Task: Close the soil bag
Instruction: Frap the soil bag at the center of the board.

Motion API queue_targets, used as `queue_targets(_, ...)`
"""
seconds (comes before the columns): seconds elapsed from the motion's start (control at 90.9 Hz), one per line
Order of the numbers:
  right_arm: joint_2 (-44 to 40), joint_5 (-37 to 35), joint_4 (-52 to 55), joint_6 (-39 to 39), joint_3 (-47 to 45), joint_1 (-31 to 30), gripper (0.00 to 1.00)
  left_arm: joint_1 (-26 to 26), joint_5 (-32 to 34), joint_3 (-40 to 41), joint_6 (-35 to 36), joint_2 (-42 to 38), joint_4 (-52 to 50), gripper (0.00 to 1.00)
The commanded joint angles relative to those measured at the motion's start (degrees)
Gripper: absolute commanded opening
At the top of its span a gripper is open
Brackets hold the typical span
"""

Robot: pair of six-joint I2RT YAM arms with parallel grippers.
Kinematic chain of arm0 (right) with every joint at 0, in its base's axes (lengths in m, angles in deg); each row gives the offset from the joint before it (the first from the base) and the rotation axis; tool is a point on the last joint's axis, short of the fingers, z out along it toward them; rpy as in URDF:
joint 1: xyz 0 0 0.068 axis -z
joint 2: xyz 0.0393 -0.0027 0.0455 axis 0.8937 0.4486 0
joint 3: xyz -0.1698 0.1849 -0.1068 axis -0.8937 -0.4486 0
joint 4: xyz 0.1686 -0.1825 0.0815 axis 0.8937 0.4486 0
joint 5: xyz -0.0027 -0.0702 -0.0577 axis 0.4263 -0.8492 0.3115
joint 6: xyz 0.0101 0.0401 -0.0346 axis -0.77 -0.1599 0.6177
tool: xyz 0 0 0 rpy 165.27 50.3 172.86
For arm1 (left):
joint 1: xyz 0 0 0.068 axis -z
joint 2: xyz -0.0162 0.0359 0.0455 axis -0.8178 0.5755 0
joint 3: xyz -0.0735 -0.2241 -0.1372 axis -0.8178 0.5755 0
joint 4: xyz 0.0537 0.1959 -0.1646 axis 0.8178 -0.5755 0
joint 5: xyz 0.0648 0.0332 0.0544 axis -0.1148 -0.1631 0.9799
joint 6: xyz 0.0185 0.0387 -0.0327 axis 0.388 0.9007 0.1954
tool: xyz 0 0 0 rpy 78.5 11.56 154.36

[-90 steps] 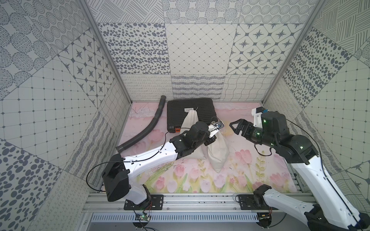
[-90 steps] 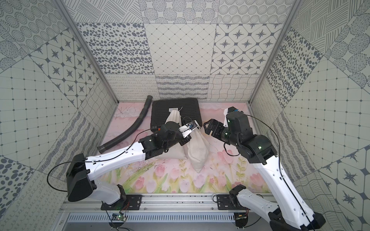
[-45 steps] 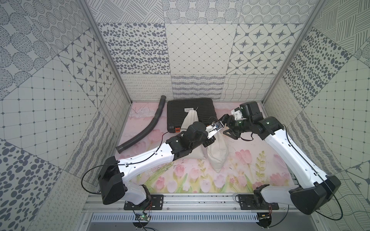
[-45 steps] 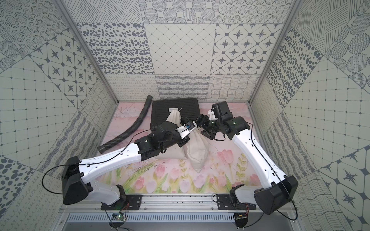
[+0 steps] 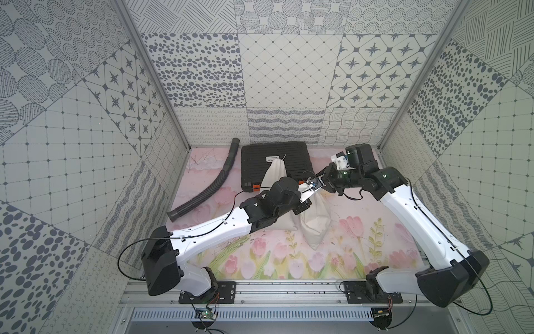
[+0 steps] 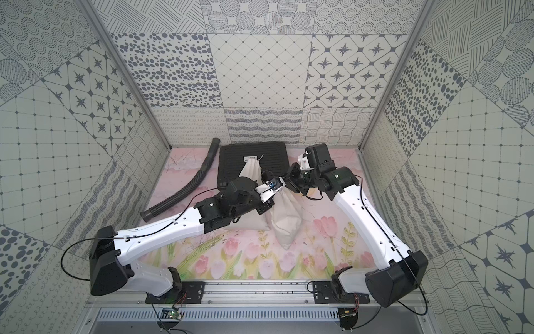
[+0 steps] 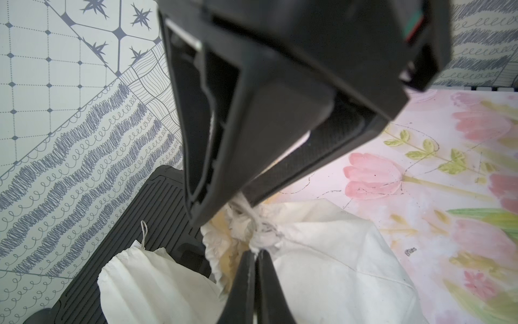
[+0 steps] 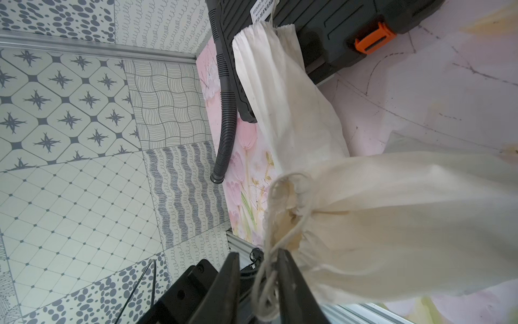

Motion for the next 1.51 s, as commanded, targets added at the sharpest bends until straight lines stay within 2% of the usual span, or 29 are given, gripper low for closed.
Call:
queue_targets(0.0, -0.80, 0.44, -2.14, 0.06, -0.67, 0.48, 0.00, 0.21, -0.10, -0.05, -1.10, -0.36, 0.26, 0.00)
queue_targets(0.176, -3.34, -0.84, -2.01, 0.61, -2.08, 0.54, 0.00, 0.22, 0.51, -0.09, -1.04, -0.66, 0.00, 0.00)
queue_targets(0.341, -7.75, -4.16, -2.79, 4.65, -1.52, 0.62, 0.00, 0.22, 0.68, 0.17, -1.80, -1.61, 0.07, 0.00)
queue_targets(0.374, -8.93, -4.58, -3.99, 4.93, -1.75, 0.62, 0.00, 0.25, 0.77, 0.51, -2.02, -2.11, 0.48, 0.12)
queue_targets(0.429, -10.97, -5.55, -7.05, 4.91, -2.46, 0.61, 0.00, 0.26, 0.79, 1.12, -2.50, -2.91, 1.46, 0.41)
queue_targets(0.462, -12.10, -6.25, -8.28, 4.93, -2.49, 0.61, 0.00, 0.26, 0.72, 1.52, -2.75, -3.61, 1.73, 0.52)
queue_targets(0.561, -13.24, -6.28, -9.63, 5.20, -1.06, 0.61, 0.00, 0.26, 0.08, 2.17, -3.19, -5.38, 2.33, 0.82)
queue_targets(0.616, -13.08, -5.40, -9.74, 5.16, -0.32, 0.53, 0.00, 0.26, -0.53, 2.47, -3.18, -6.59, 2.62, 0.94)
queue_targets(0.638, -13.08, -5.23, -9.82, 5.01, -0.01, 0.50, 0.00, 0.26, -0.84, 2.52, -3.14, -6.95, 2.96, 0.95)
queue_targets(0.858, -12.40, -4.42, -9.75, 4.19, 3.68, 0.52, 0.00, 0.59, -1.97, -1.90, -2.43, -6.03, 5.27, 0.96)
queue_targets(0.957, -11.85, -4.58, -9.75, 3.77, 5.54, 0.45, 0.00, 1.02, -3.83, -5.37, -4.72, -3.51, 6.19, 0.93)
queue_targets(1.023, -11.28, -5.28, -9.71, 3.83, 6.64, 0.20, 0.00, 1.96, -4.39, -7.27, -5.96, -1.88, 6.86, 0.89)
queue_targets(1.1, -10.93, -6.59, -9.73, 3.47, 7.02, -0.33, 0.00, 3.04, -4.05, -8.47, -7.26, -0.61, 7.95, 0.79)
queue_targets(1.177, -10.55, -7.17, -9.73, 3.28, 7.06, -0.92, 0.00, 3.44, -3.96, -8.90, -8.98, 0.12, 9.04, 0.52)
queue_targets(1.221, -10.41, -7.49, -9.69, 3.41, 7.04, -1.20, 0.00, 3.50, -4.09, -9.41, -9.86, 0.56, 9.02, 0.45)
queue_targets(1.497, -8.69, -8.97, -9.67, 3.69, 8.11, -3.17, 0.00, 3.63, -5.64, -11.23, -9.58, 3.23, 10.36, 0.44)
